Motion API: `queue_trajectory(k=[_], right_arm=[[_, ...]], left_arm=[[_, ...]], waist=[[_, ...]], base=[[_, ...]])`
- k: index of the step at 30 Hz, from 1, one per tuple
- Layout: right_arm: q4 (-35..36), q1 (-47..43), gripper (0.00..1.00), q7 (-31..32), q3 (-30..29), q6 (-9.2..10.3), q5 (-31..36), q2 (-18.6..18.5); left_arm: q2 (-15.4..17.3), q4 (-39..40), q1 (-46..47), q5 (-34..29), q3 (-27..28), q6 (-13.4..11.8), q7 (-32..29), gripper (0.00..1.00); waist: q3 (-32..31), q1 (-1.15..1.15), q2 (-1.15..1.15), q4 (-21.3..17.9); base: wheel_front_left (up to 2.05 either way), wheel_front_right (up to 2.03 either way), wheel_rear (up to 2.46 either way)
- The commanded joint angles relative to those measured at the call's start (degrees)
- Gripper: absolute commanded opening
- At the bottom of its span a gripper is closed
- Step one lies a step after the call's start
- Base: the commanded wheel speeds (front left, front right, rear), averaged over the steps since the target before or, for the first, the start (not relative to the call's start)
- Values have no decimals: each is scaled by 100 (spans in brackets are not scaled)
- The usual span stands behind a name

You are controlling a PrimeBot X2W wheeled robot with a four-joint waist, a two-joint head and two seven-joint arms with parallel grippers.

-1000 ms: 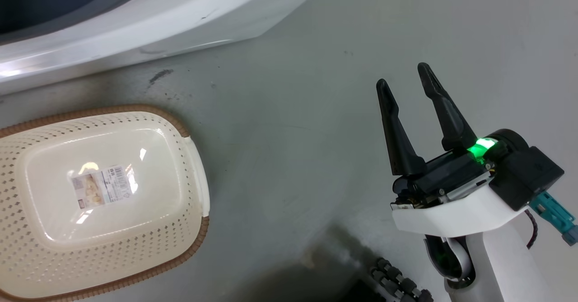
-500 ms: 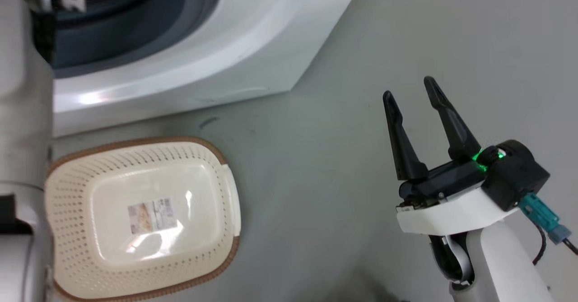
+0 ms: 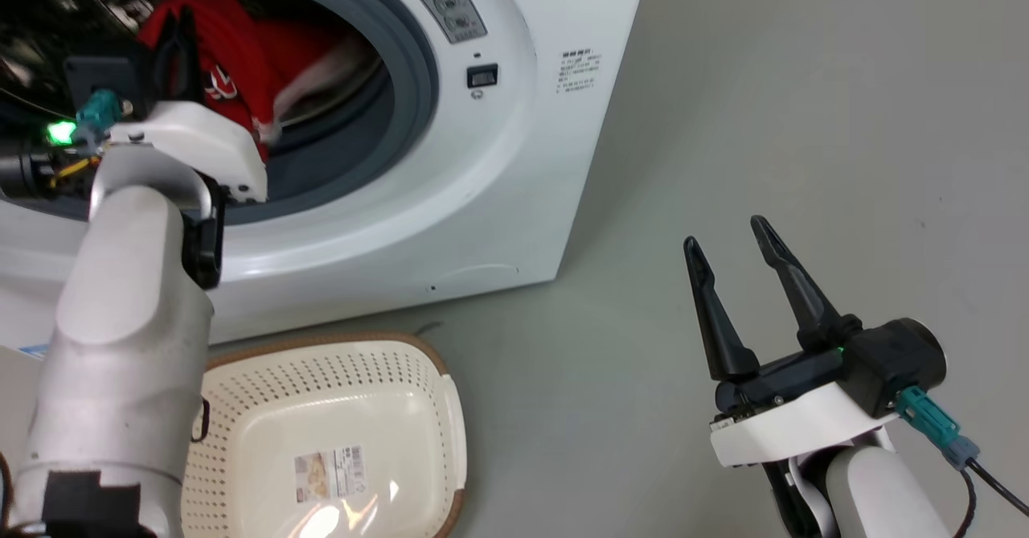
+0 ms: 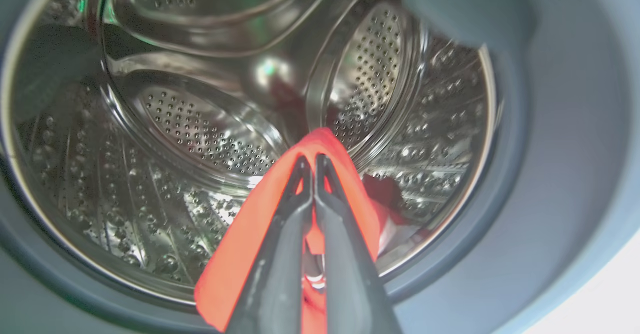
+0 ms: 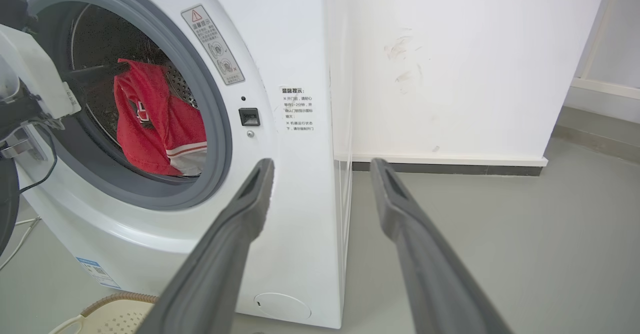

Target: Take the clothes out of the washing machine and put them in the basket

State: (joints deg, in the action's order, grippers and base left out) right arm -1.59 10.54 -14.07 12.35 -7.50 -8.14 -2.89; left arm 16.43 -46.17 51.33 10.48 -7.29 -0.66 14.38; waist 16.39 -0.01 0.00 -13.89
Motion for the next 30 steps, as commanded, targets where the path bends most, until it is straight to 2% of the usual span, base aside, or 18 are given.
queue_trajectory(k=[1,8,13,14,22,26,30], right_arm=[[46,-86,100,40,-41,2,41,4],[162,-281,100,165,-135,2,96,4],[248,-380,100,243,-169,2,128,4],[288,-420,100,276,-211,2,122,4],[373,-490,100,358,-207,2,150,4],[412,-521,100,382,-190,2,165,4],[467,-498,100,400,-191,3,186,4]], left_arm=[[-31,222,-219,66,38,12,55,0],[-162,1241,-834,223,151,2,90,0],[-286,2427,-1446,250,159,-87,86,0],[-370,3206,-1844,269,164,-161,82,0],[-509,5007,-3104,304,128,-442,-21,0],[-618,5510,-3900,346,122,-661,-148,0],[-811,5374,-4652,514,85,-786,-161,0]], waist=[[-279,1,0,120],[-549,1,0,286],[-696,1,0,432],[-771,1,0,529],[-905,1,0,737],[-880,1,0,783],[-739,1,0,848]], base=[[0,0,0],[0,0,0],[0,0,0],[0,0,0],[0,0,0],[0,0,0],[0,0,0]])
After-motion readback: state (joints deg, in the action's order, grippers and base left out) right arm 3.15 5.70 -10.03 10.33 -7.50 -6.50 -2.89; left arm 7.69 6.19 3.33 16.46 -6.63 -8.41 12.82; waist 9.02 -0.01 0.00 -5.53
